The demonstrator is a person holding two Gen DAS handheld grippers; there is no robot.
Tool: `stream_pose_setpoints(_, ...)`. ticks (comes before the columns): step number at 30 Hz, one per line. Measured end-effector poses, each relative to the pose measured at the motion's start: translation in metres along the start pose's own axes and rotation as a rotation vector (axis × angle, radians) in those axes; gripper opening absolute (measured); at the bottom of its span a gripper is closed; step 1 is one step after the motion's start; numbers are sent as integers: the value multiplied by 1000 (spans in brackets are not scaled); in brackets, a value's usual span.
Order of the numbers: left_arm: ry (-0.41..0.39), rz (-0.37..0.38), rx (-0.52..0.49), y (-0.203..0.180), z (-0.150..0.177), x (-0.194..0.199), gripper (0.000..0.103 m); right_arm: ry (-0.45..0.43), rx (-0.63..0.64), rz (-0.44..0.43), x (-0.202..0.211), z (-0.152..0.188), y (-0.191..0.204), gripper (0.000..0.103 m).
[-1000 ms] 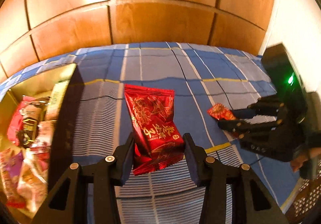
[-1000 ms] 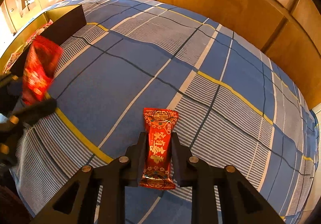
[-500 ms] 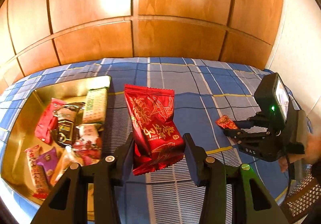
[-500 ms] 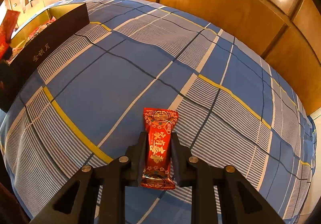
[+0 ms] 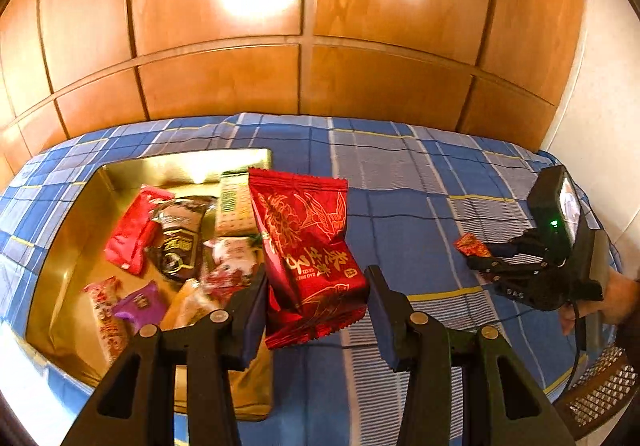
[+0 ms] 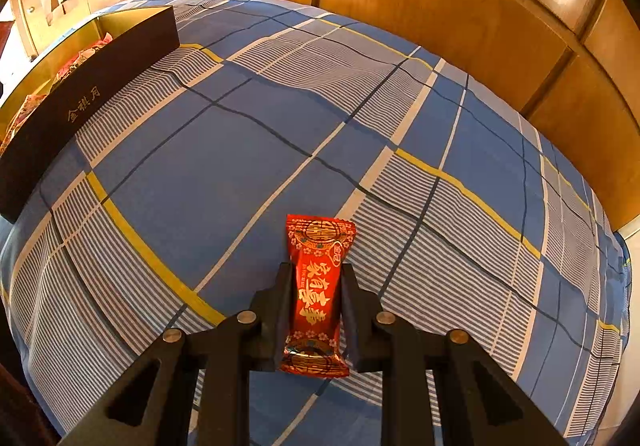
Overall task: Organize snacks
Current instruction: 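Carry the red packet over the gold box with the left gripper, then release the red packet into the gold box from the left gripper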
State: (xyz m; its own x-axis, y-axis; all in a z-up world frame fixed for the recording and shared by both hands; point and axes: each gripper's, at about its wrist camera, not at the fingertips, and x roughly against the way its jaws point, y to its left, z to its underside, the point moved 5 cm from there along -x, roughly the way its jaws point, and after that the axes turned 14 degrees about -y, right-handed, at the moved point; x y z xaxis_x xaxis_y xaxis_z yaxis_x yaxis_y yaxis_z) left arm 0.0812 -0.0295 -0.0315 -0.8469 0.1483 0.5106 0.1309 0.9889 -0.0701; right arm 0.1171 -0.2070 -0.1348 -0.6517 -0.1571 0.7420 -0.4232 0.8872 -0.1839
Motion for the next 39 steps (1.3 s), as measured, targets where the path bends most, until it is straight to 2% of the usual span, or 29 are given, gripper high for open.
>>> stream_pose_setpoints(4, 8, -7, 36, 23, 0, 8, 46, -1, 5, 3, 0, 0, 0, 23)
stream_pose_setpoints(7, 2, -35, 90, 55, -4, 19, 46, -2, 4, 4, 0, -1, 0, 23)
stream_pose_setpoints(10, -16, -113, 143, 99, -7, 34, 46, -1, 6, 5, 0, 0, 0, 23)
stream_pose_setpoints(14, -19, -224, 275, 169, -3, 56, 46, 1, 7, 9, 0, 0, 0, 23)
stream_pose_setpoints(18, -3, -243, 408, 210, 11, 63, 46, 3, 0, 9, 0, 0, 0, 23)
stream_pose_setpoints(21, 22, -213, 459, 215, 15, 53, 46, 4, 0, 11, 0, -1, 0, 23)
stream_pose_setpoints(25, 58, -178, 408, 200, 7, 19, 46, 4, -9, 12, -1, 0, 0, 23)
stream_pose_setpoints(28, 100, -136, 422, 193, 3, -8, 47, 5, -11, 12, -1, 0, 0, 23)
stream_pose_setpoints(33, 171, -147, 416, 190, 8, -52, 49, 6, -11, 12, -1, -1, -1, 23)
stream_pose_setpoints(34, 201, -183, 411, 191, 15, -60, 49, 6, -11, 12, -1, -1, -1, 23)
stream_pose_setpoints(37, 243, -200, 402, 194, 26, -65, 51, 7, -9, 11, -1, 0, -1, 23)
stream_pose_setpoints(39, 229, -218, 397, 196, 29, -58, 53, 7, -4, 12, -1, 0, -1, 23)
